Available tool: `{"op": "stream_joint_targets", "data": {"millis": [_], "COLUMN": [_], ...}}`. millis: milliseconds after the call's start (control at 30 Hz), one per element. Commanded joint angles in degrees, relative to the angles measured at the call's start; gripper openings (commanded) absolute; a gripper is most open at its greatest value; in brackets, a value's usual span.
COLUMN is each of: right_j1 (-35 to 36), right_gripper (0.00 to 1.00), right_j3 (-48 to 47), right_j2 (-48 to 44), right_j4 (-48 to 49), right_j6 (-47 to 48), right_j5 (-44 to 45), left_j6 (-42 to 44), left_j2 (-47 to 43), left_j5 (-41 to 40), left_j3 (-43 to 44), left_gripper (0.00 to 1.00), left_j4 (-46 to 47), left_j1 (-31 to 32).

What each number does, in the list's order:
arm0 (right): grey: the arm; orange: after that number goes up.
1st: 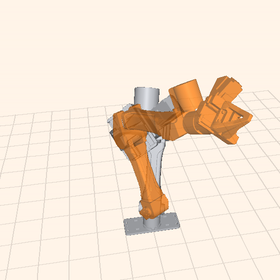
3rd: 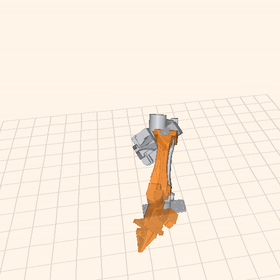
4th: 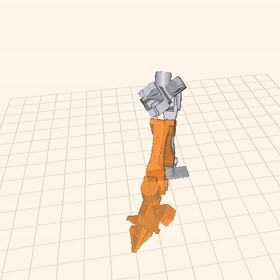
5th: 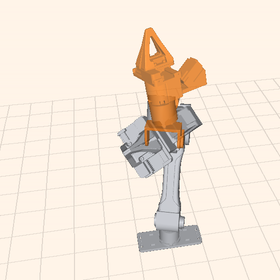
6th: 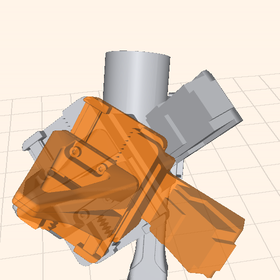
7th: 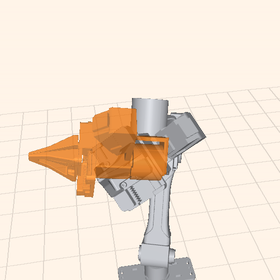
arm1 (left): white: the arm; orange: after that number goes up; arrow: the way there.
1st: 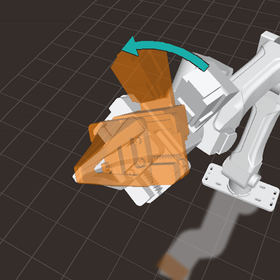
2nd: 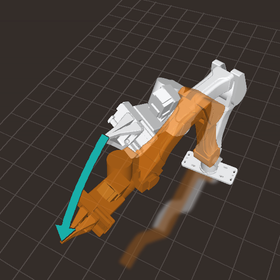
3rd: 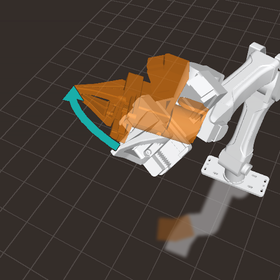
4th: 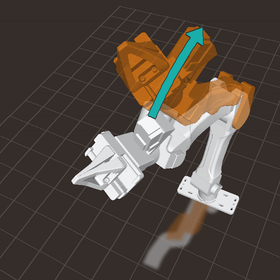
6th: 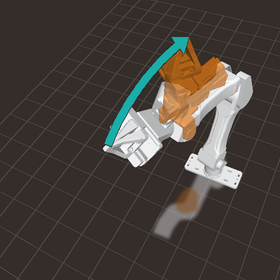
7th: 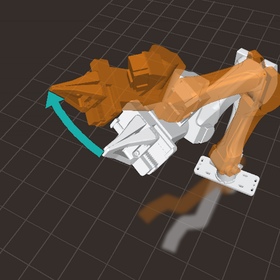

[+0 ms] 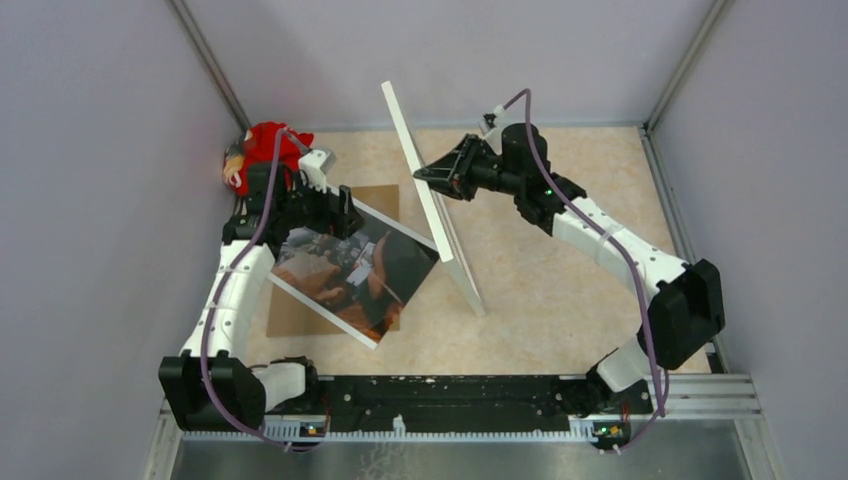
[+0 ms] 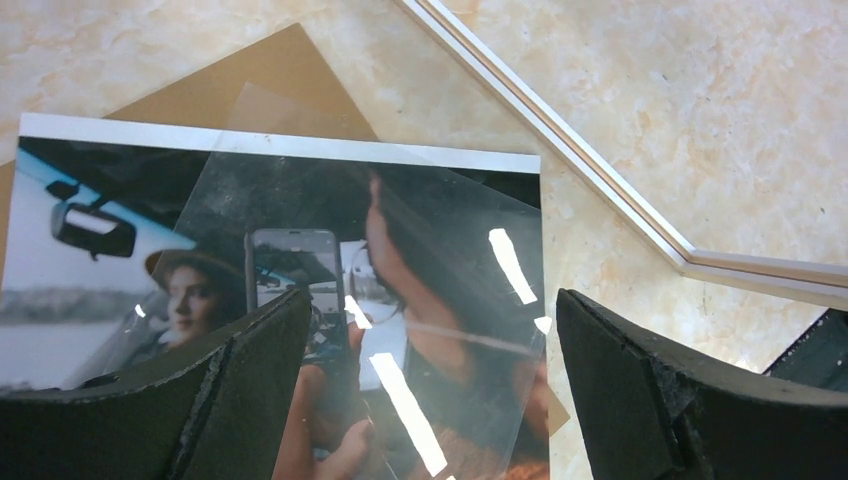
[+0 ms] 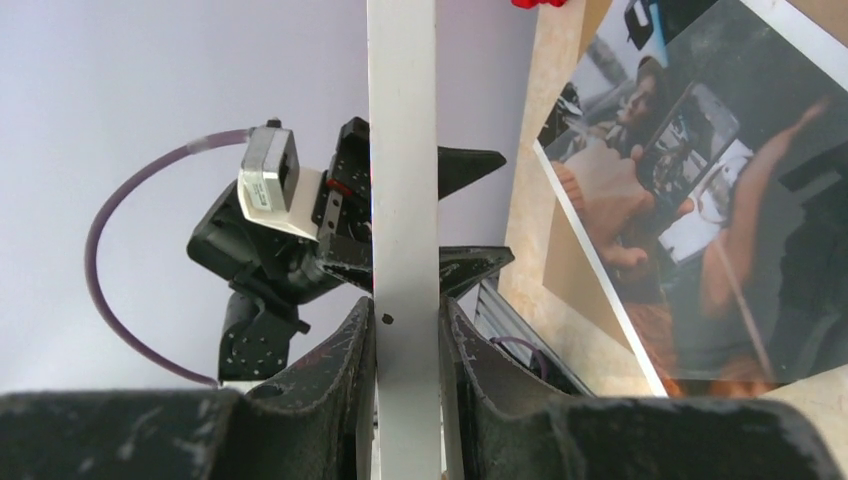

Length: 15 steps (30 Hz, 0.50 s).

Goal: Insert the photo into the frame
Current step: Turn over the photo frame at the center of the board.

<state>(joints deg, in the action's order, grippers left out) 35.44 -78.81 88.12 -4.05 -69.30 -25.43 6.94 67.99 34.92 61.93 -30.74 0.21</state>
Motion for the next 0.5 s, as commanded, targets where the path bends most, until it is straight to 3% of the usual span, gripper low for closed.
{"op": "stream_joint_targets", "data": {"millis": [0,133,333,467], "right_j1": [-3.3,-6.4,-9.2,-11.7], "right_gripper": [0.02,0.25,0.62,0.69], "right_j3": [4.4,7.1,1.9,0.5], "right_j2": [-4.4,-5.6,-6.0,-6.9], "right_j4": [9.2,10.6,1.3,-0.9], "right_j6": [-5.3,-6.7,0.1,2.2], "right_j5": [-1.6,-3.8,-4.8,-6.0], "left_j6": [-0.7,-1.3,-3.6,-3.7], "left_j2": [-1.6,-1.5,-1.5,-1.3], "left_j5": [-0.6,-1.4,-0.3,-0.5], "left_j3": [0.7,0.6,0.9,0.9], "left_gripper": [0.99,0.99,0.99,0.99], "left_j4": [2.0,3.1,5.3,5.6], "left_j1": [2.5,3.7,4.7,5.4]}}
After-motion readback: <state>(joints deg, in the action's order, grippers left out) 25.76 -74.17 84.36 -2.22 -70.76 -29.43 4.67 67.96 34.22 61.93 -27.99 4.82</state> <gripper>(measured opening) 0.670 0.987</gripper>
